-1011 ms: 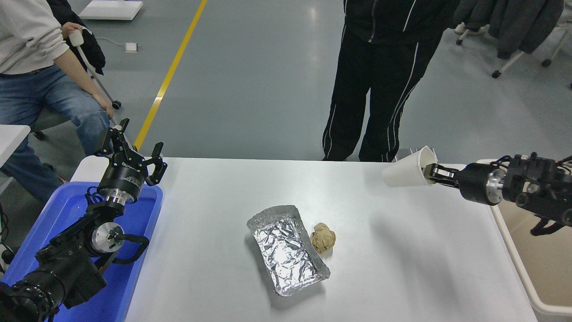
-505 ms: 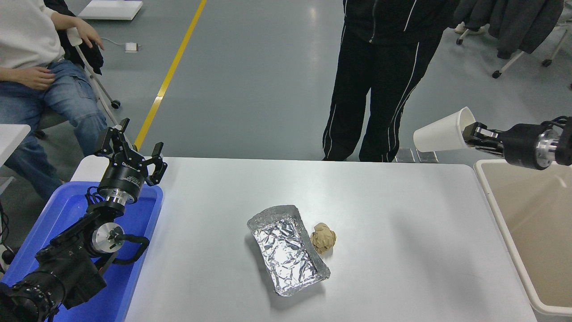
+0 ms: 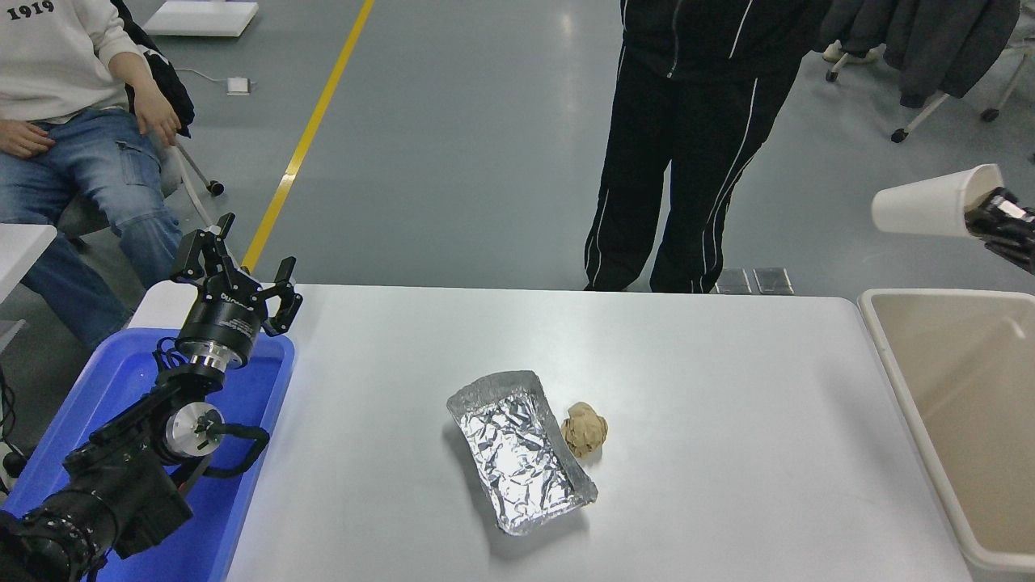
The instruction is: Dispose of the paper cup in the dustbin
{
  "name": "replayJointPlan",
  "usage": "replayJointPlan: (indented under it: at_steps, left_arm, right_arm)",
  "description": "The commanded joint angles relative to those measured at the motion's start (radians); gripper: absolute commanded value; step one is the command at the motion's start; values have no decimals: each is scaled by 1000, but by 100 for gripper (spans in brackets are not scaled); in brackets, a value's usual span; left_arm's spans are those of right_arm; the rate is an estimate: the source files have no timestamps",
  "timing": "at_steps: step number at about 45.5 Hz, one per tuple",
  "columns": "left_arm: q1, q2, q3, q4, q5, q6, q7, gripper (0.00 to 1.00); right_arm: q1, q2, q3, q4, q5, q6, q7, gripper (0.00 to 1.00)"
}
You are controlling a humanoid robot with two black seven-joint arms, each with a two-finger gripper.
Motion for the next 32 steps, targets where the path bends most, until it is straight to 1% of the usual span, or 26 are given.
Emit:
replayJointPlan:
  at_steps: [1,6,13,18,22,32]
  left_arm:
    - [0,0,0,0,0,0,0,100]
    - [0,0,0,0,0,0,0,100]
    - [0,2,0,0,0,0,0,100]
    - [0,0,0,0,0,0,0,100]
    - [0,0,0,0,0,0,0,100]
    - [0,0,0,1,0,0,0,100]
  right_arm:
    - [-120,56,7,-276,73,0,-79,0]
    - [-145,60,23,-328,85,-7,-141,0]
    - [-185,62,51,-370,111,-13,-257,0]
    - [-226,80,77,-376,122,-33,-283,0]
    - [-254,103,99,-376,122,-73,-304,0]
    - [-321,181,169,-377,125,-210,-404,0]
